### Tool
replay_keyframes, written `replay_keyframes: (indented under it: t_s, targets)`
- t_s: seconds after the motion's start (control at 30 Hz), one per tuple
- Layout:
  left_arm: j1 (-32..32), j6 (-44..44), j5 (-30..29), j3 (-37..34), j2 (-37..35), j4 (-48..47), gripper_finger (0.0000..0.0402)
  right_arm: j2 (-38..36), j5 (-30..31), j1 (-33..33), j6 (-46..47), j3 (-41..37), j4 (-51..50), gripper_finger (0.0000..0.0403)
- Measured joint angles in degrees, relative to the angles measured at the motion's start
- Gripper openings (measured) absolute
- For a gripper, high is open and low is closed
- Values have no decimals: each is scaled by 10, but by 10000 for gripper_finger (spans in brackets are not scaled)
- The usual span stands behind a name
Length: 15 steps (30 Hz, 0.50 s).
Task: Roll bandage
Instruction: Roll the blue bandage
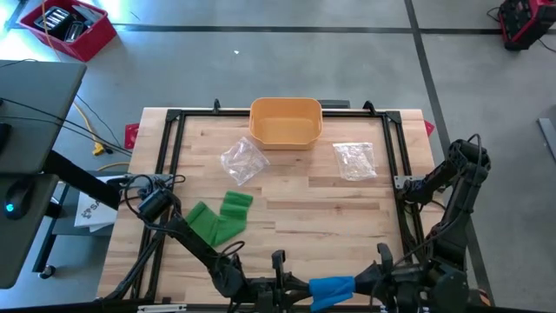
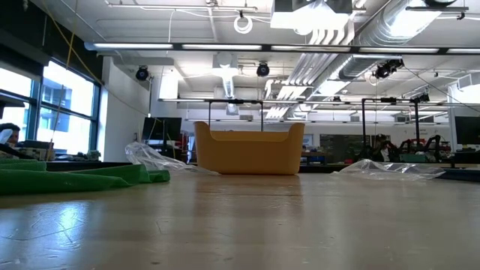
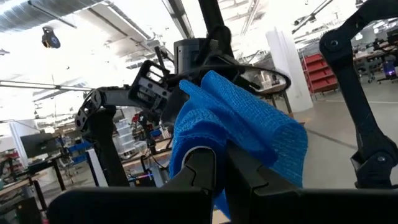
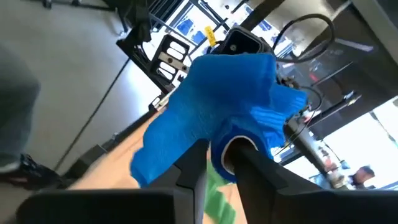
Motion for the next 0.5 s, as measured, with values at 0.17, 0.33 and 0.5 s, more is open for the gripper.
replay_keyframes:
  t_s: [0.17, 0.33, 0.5]
  targets:
    - [1, -11, 0, 0, 0, 0, 12, 0, -2, -4, -49, 0, -1, 53]
    - [0, -35, -22, 0, 0, 0, 13, 0, -8, -5, -61, 0, -10, 22]
    - [-2, -77, -45, 0, -21, -53, 41, 0, -11, -4, -17, 0, -15, 6]
